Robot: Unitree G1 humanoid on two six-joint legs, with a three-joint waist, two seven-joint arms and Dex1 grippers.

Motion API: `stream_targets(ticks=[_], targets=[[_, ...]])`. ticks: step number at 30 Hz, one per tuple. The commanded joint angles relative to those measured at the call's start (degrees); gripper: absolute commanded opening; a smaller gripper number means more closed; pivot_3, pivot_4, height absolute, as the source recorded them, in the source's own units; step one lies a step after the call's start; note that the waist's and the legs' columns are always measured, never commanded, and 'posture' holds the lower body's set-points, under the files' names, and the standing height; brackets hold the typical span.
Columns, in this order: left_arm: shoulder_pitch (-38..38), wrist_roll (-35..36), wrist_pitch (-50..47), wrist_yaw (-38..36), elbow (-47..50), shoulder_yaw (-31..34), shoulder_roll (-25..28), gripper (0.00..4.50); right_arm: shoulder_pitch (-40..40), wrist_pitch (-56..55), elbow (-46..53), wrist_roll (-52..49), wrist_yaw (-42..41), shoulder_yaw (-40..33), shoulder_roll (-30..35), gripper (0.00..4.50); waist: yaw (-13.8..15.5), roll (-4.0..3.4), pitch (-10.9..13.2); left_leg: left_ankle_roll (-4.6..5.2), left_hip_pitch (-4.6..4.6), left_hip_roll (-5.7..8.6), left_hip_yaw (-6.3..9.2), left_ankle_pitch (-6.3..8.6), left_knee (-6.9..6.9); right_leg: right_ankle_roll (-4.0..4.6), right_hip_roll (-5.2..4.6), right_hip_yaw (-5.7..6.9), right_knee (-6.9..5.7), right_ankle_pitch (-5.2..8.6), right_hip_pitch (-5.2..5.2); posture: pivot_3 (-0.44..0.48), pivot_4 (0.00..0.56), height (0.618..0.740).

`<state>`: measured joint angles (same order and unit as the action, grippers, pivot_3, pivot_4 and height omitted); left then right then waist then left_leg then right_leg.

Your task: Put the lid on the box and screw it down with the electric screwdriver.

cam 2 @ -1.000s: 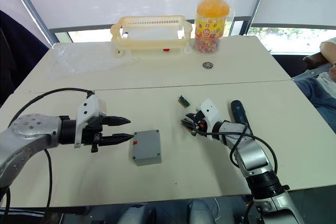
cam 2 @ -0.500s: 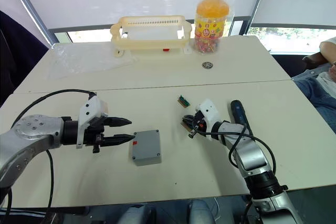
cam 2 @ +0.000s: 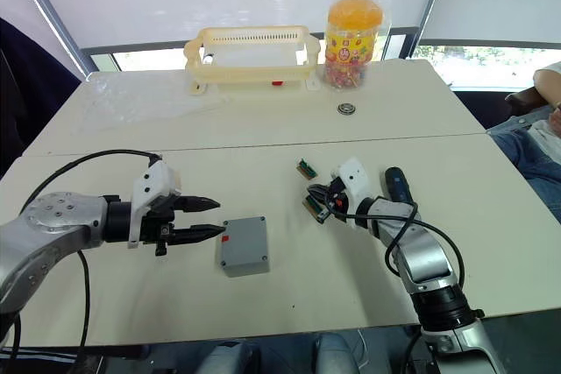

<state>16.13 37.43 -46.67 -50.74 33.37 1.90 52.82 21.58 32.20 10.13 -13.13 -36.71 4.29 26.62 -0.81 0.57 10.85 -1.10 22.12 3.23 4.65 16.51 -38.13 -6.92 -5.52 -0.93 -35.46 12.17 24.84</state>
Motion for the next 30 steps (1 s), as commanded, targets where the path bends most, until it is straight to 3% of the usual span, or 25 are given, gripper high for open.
stream_targets(ticks=[1,13,30], targets=[[0.96,-0.43,1.46,-0.76,-0.01,-0.28,-0.22,2.47,1.37,1.51,4.75,-2.04,0.63,-1.57,-0.28,0.04,0.00,0.00,0.00,0.00,0.00,0.00,0.00,0.00,0.00,0.00,0.00,0.00,0.00,0.00,0.00,0.000,0.150,0.740],[-0.07,-1.60,2.10,-3.42,-0.03,-0.60,1.59,2.47,-1.04,8.18,18.63,-10.78,-3.02,3.77,-1.09,0.04,-0.02,0.01,-0.01,0.01,-0.01,-0.03,0.01,0.00,0.00,0.00,0.01,0.00,0.00,0.00,-0.01,0.000,0.150,0.740],[-1.84,-1.71,1.39,-2.21,1.27,0.49,1.74,2.47,-1.05,3.56,13.65,-6.70,-4.99,10.42,-0.74,0.04,0.00,0.01,-0.01,0.01,-0.01,-0.02,0.02,0.00,0.00,0.00,0.01,0.01,-0.01,0.00,-0.01,0.000,0.150,0.740]])
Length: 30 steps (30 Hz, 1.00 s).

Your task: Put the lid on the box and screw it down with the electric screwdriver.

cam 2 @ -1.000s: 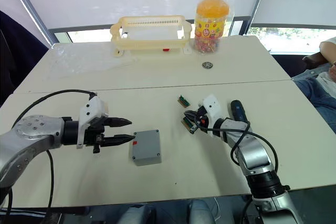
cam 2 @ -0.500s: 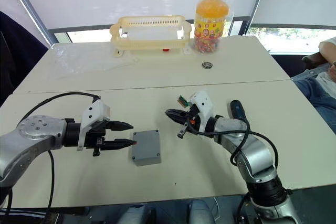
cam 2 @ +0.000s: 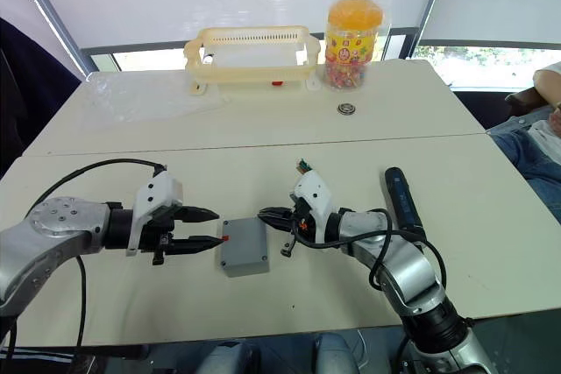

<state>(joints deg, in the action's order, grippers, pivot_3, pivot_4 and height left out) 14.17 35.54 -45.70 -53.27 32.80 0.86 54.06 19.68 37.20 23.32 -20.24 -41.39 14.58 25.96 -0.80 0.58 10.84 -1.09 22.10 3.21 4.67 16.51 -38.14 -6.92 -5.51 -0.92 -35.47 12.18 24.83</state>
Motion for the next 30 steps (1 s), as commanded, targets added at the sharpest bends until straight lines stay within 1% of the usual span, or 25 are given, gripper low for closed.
stream_targets(ticks=[1,16,17,18,20,21,22,23,26,30], targets=[[0.09,0.22,0.39,0.41,1.85,1.55,0.47,2.47,0.85,-1.56,0.27,0.51,-0.30,0.11,-0.13,0.04,-0.01,0.00,0.00,0.00,0.00,0.00,0.00,0.00,0.00,0.00,0.00,0.00,0.00,0.00,0.00,0.000,0.150,0.740],[0.62,0.23,0.44,1.14,1.65,0.69,0.01,2.47,0.97,-1.80,-0.70,1.68,-0.55,1.09,-0.44,0.04,0.00,0.00,0.00,0.00,0.00,0.00,0.00,0.00,0.00,0.00,0.00,0.00,0.00,0.00,0.00,0.000,0.150,0.740],[0.73,0.24,0.45,1.16,1.63,0.60,-0.07,2.47,1.29,-1.73,-0.77,1.66,-0.48,0.93,-0.60,0.58,0.00,0.00,0.00,0.00,0.00,0.00,0.00,0.00,0.00,0.00,0.00,0.00,0.00,0.00,0.00,0.000,0.150,0.740],[0.88,0.26,0.43,1.16,1.56,0.52,-0.15,2.47,1.62,-1.64,-0.78,1.63,-0.49,0.78,-0.67,0.93,0.00,0.00,0.00,0.00,0.00,0.00,0.00,0.00,0.00,0.00,0.00,0.00,0.00,0.00,0.00,0.000,0.150,0.740],[1.12,0.29,0.46,1.07,1.43,0.43,-0.25,2.47,2.21,-1.72,-0.75,1.61,-0.34,0.28,-0.77,1.95,-0.01,0.00,0.00,0.00,0.00,0.00,0.00,0.00,0.00,0.00,0.00,0.00,0.00,0.00,0.00,0.000,0.150,0.740],[1.37,0.41,0.38,1.01,1.40,0.44,-0.31,2.47,2.79,-1.40,-0.48,1.17,-0.06,-0.73,-0.76,2.40,0.00,0.00,0.00,0.00,0.00,0.01,0.00,0.00,0.00,0.00,0.00,0.00,0.00,0.00,0.00,0.000,0.150,0.740],[1.60,0.60,0.32,0.90,1.33,0.54,-0.35,2.47,3.37,-0.96,0.01,0.57,0.03,-1.81,-0.52,3.03,0.00,0.00,0.00,0.00,0.00,0.00,0.00,0.00,0.00,0.00,0.00,0.00,0.00,0.00,0.00,0.000,0.150,0.740],[1.84,0.93,0.20,0.77,1.23,0.75,-0.41,2.47,3.94,-0.33,0.66,-0.22,0.04,-3.03,-0.16,3.46,0.01,0.00,0.00,0.00,0.00,0.00,0.00,0.00,0.00,0.00,0.00,0.00,0.00,0.00,0.00,0.000,0.150,0.740],[2.96,2.49,-0.29,0.32,0.93,1.36,-0.91,2.47,5.80,4.89,3.13,-6.04,0.71,-9.73,0.89,3.46,0.11,0.00,0.00,0.00,0.00,0.00,0.00,0.00,0.00,0.00,-0.01,0.00,0.00,0.00,0.00,0.000,0.150,0.740],[5.52,3.62,0.44,-1.52,0.71,0.16,-1.32,2.47,9.13,19.70,5.28,-18.94,3.42,-23.21,4.38,3.46,0.28,0.00,0.00,0.00,0.01,0.00,0.02,0.00,0.00,0.00,-0.02,0.00,0.01,0.00,-0.02,0.000,0.150,0.740]])
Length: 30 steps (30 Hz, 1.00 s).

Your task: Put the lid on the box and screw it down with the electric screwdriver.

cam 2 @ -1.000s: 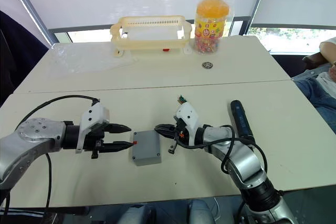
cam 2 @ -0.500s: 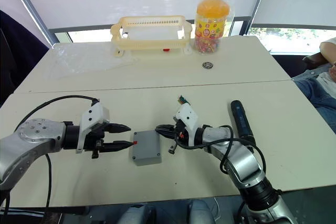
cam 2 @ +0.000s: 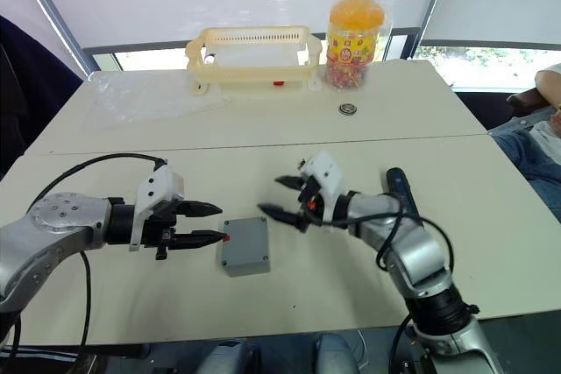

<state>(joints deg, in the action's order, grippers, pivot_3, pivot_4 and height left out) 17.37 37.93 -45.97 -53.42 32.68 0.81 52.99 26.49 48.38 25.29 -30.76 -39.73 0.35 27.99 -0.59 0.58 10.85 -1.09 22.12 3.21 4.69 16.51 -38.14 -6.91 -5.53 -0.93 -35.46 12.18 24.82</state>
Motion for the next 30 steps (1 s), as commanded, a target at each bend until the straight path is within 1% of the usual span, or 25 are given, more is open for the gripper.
stream_targets(ticks=[1,2,3,5,6,8,11,13,16,19,25,30], targets=[[3.88,1.74,0.98,-2.49,0.84,-0.55,-0.58,2.47,3.38,13.04,2.67,-10.54,2.41,-13.24,5.54,3.46,0.13,0.00,0.01,0.00,0.00,0.00,0.01,0.00,0.00,0.00,0.00,0.01,0.01,0.00,-0.01,0.000,0.150,0.740],[5.06,2.04,1.06,-3.24,0.90,-1.14,-0.88,2.47,4.10,16.24,2.15,-12.17,3.04,-16.18,7.94,3.46,0.26,0.00,0.01,0.00,0.00,0.00,0.00,0.00,-0.02,0.00,-0.01,0.01,0.01,0.00,-0.03,0.000,0.150,0.740],[6.26,1.84,1.65,-4.35,0.97,-2.09,-1.06,2.47,3.98,17.91,1.65,-11.68,3.39,-18.26,11.54,3.73,0.34,0.00,0.01,0.01,0.01,0.03,0.01,0.00,-0.02,0.00,-0.02,0.03,0.03,0.00,-0.05,0.000,0.150,0.740],[7.75,1.11,2.43,-5.66,1.13,-3.62,-1.28,2.47,3.02,19.61,1.12,-11.38,3.11,-20.00,16.88,4.35,0.23,0.01,0.00,0.04,0.02,0.05,-0.03,0.02,-0.03,0.00,-0.03,0.02,0.09,0.00,-0.06,0.000,0.150,0.740],[8.23,0.69,3.40,-6.94,1.21,-4.39,-1.30,2.47,1.48,21.81,0.87,-10.45,2.43,-20.11,21.92,4.43,0.12,0.00,0.00,0.06,0.02,0.04,-0.05,0.03,-0.02,0.00,-0.02,0.03,0.10,0.00,-0.07,0.000,0.150,0.740],[9.07,-0.01,5.39,-9.22,1.16,-5.67,-1.27,2.47,0.15,29.36,-0.89,-11.55,1.28,-21.23,30.03,4.43,-0.02,0.00,0.01,0.09,0.03,0.04,-0.13,0.05,-0.01,0.00,-0.02,0.02,0.11,0.01,-0.06,0.000,0.150,0.740],[9.81,-1.86,7.97,-10.60,0.57,-7.55,-2.01,2.47,-1.42,40.07,-3.26,-14.44,-0.88,-21.05,38.03,4.43,-0.25,-0.04,0.00,0.15,-0.03,0.00,-0.31,0.08,-0.02,0.00,-0.01,-0.05,0.15,0.01,-0.07,0.000,0.150,0.740],[10.42,-2.94,8.94,-10.40,0.52,-9.00,-3.11,2.47,-3.38,43.78,-5.28,-16.12,-1.87,-20.54,41.95,4.43,-0.17,-0.03,0.00,0.17,-0.06,-0.04,-0.37,0.08,-0.04,0.01,0.03,-0.05,0.16,0.01,-0.10,0.000,0.150,0.740],[10.60,-4.36,10.24,-9.76,0.23,-10.82,-5.30,2.47,-4.52,44.12,-8.97,-19.76,-1.07,-17.82,44.02,4.43,-0.10,-0.02,0.00,0.19,-0.05,-0.05,-0.46,0.09,-0.08,0.01,0.02,-0.06,0.21,0.02,-0.17,0.000,0.150,0.740],[10.41,-4.88,10.59,-8.87,0.42,-11.75,-7.44,2.47,-3.37,44.12,-12.56,-22.37,1.37,-14.16,44.80,4.43,-0.11,-0.01,0.01,0.20,-0.05,-0.04,-0.53,0.09,-0.10,-0.01,0.00,-0.11,0.22,0.01,-0.17,0.000,0.150,0.740],[8.66,-6.25,10.12,-5.41,1.44,-12.69,-10.38,2.47,3.40,44.12,-24.35,-27.39,7.34,-4.44,46.07,4.43,-0.07,-0.02,0.01,0.20,-0.06,-0.04,-0.53,0.09,-0.10,-0.01,0.00,-0.11,0.23,0.00,-0.16,0.000,0.150,0.740],[6.46,-4.93,7.12,-1.29,5.19,-12.02,-11.45,2.47,8.46,44.12,-29.71,-26.74,9.45,2.62,44.55,4.43,-0.04,-0.01,0.01,0.20,-0.03,-0.04,-0.50,0.09,-0.10,-0.02,0.00,-0.11,0.26,0.01,-0.16,0.000,0.150,0.740]])
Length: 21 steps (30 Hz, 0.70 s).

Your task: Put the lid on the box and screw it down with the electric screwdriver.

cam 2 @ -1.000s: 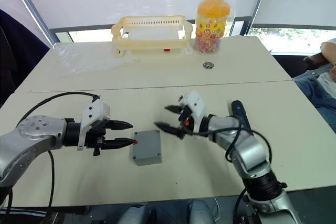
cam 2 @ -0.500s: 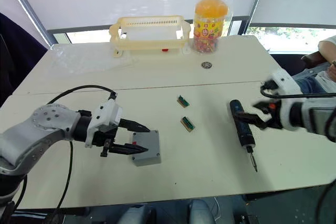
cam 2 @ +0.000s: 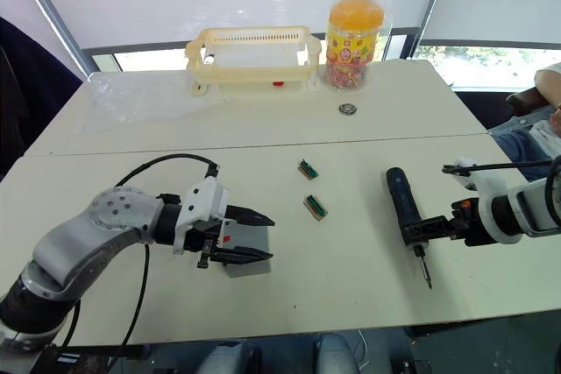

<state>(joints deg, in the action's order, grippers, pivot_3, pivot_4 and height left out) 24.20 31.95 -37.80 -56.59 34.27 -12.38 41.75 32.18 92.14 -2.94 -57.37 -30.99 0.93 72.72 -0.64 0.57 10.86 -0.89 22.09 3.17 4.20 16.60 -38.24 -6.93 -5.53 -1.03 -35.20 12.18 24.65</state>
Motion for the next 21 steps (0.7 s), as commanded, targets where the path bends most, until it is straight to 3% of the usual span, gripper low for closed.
stream_targets(ticks=[1,7,10,14,21], targets=[[-0.41,1.20,-1.57,2.39,4.04,1.24,-0.27,2.47,3.59,0.36,-2.06,0.08,0.78,3.09,-0.38,4.43,0.00,0.00,0.00,0.00,0.00,0.00,0.00,0.00,0.00,0.00,0.00,-0.01,0.00,0.00,0.00,0.000,0.150,0.740],[-2.59,1.95,-3.71,5.54,6.84,2.43,0.54,2.47,8.67,0.36,-6.45,6.14,1.38,8.96,-6.30,4.43,-0.08,0.00,0.00,0.00,-0.02,0.02,0.00,0.00,0.00,0.00,0.04,0.00,-0.01,0.00,0.00,0.000,0.150,0.740],[-3.91,2.67,-4.83,6.99,8.30,3.46,1.05,2.47,8.80,0.33,-5.65,9.87,0.42,12.61,-7.78,3.64,0.04,0.02,-0.01,0.00,-0.01,0.02,0.02,0.00,0.00,0.00,0.04,0.00,-0.01,0.00,0.00,0.000,0.150,0.740],[-5.11,3.51,-5.63,7.83,9.43,4.81,1.98,2.47,7.61,-1.41,-4.32,14.38,-1.02,15.69,-8.79,1.78,0.04,0.23,-0.14,0.00,-0.02,0.02,0.11,0.00,-0.03,0.00,0.03,0.02,0.01,0.00,-0.04,0.000,0.150,0.740],[-5.44,4.14,-5.21,7.49,8.10,6.58,3.68,2.47,5.34,-7.92,-2.49,19.07,-4.12,12.67,-9.52,1.77,0.02,0.76,-0.46,0.02,-0.59,0.01,0.28,0.03,0.00,0.05,0.05,0.04,0.10,0.05,-0.66,0.000,0.150,0.740]])
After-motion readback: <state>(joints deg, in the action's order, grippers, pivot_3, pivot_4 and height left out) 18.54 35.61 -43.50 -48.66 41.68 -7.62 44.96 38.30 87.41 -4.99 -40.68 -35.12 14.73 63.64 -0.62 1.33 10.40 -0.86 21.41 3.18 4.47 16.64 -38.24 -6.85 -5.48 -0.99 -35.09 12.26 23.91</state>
